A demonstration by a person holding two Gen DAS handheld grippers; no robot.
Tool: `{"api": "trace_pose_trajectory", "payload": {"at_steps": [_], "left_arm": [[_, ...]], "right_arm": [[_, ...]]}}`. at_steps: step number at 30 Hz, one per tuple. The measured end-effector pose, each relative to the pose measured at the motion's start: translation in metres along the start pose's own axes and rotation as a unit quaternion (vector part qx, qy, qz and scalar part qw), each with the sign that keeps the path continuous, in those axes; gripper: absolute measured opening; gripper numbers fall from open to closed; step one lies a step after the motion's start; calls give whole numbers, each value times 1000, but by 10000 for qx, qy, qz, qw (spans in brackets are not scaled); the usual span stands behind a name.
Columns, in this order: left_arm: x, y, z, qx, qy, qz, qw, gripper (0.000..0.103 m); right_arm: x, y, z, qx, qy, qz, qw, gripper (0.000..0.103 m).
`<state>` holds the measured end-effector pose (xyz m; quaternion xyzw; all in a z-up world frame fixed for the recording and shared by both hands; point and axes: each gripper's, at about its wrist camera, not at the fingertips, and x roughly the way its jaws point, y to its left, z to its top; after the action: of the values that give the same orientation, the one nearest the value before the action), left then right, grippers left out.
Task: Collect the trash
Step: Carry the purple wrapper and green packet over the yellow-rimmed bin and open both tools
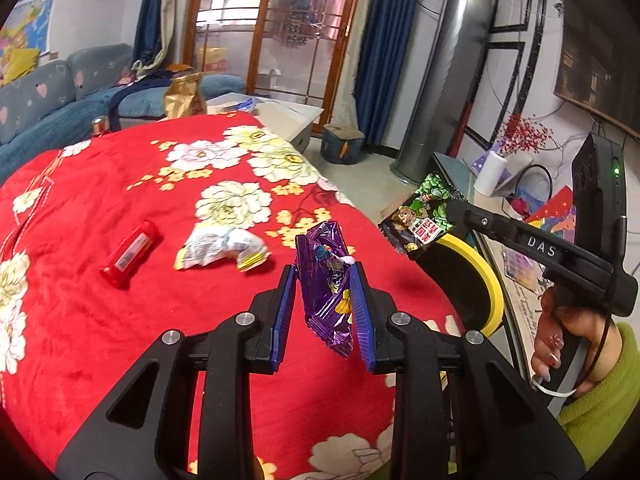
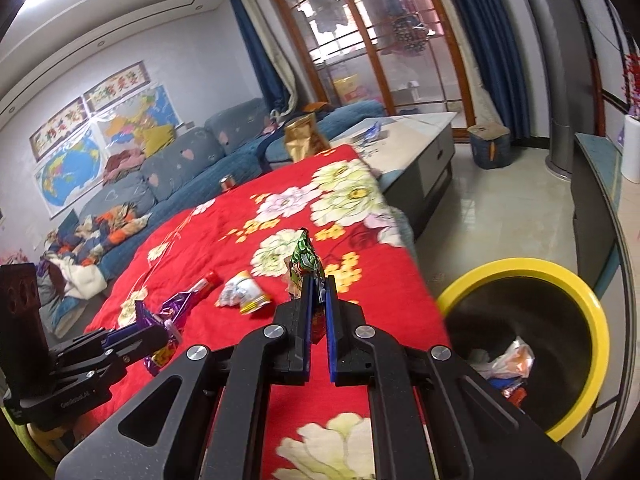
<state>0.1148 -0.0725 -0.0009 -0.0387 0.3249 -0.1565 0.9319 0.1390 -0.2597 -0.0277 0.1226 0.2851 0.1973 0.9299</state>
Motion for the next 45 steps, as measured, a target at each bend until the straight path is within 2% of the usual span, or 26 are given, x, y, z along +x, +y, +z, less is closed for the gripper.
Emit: {"api": "trace_pose_trajectory", "payload": {"at_steps": [22,38,45], "left_arm": [[31,-75,19,629,-12,-594,9962,22],[57,-115,22,1015,53,-857,9911,22],[74,-131,20,1061,209,-973,9894,22]], "right_arm": [[-32,-76,7,541,-436,-867,9938,6],[-46,-126,0,986,-551,-1288,9852,6],[-50,-149,-9,1226,-540,-1473,9800,6]]}}
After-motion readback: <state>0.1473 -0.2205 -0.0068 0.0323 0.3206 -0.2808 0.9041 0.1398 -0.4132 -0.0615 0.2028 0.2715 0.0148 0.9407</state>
